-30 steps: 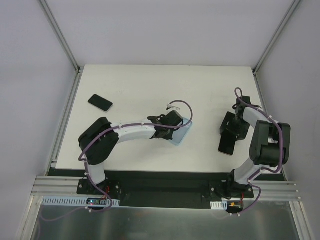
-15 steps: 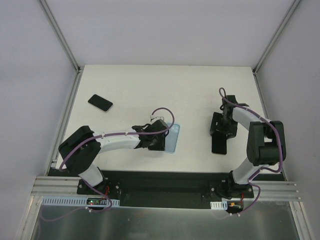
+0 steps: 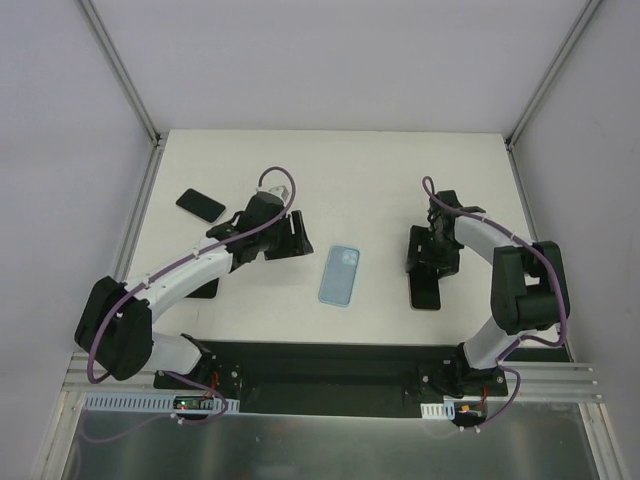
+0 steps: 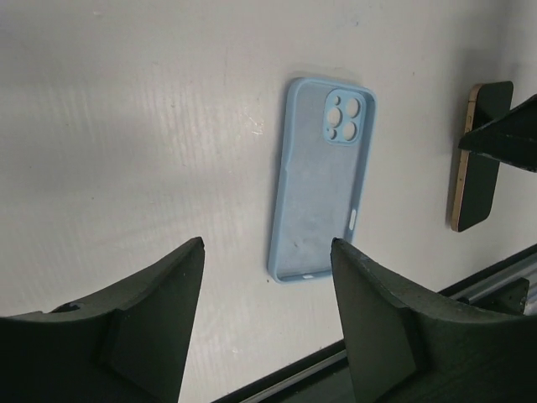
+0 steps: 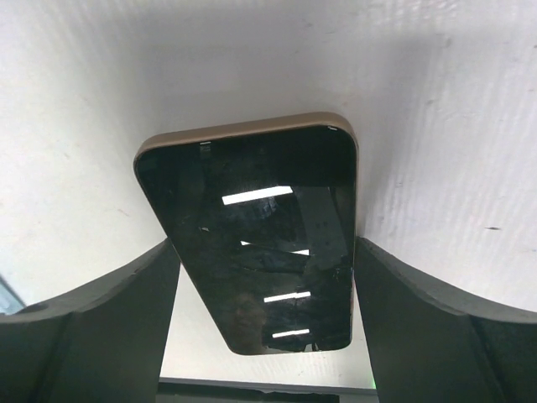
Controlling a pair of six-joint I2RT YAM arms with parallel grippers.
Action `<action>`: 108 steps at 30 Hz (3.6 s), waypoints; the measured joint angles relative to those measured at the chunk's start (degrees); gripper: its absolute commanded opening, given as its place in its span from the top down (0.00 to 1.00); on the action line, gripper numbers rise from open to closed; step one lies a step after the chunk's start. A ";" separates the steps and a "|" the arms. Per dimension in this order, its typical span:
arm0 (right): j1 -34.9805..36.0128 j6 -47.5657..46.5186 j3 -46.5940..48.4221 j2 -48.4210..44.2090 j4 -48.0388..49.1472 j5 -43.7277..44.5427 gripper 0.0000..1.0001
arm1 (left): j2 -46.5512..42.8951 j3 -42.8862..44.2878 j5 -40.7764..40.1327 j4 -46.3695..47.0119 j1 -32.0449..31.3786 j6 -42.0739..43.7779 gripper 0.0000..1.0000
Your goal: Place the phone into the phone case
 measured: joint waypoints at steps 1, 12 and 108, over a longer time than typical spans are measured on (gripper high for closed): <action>0.22 0.28 0.00 -0.02 0.02 -0.42 0.45 | -0.20 0.44 0.63 -0.46 1.01 0.81 0.42; 1.38 4.90 1.38 0.81 0.76 -7.50 0.46 | 6.86 1.07 6.51 -1.03 1.88 1.25 0.60; 26.47 17.55 9.11 8.13 5.81 -8.76 0.65 | 17.75 -6.84 13.66 16.57 -1.27 -7.78 0.88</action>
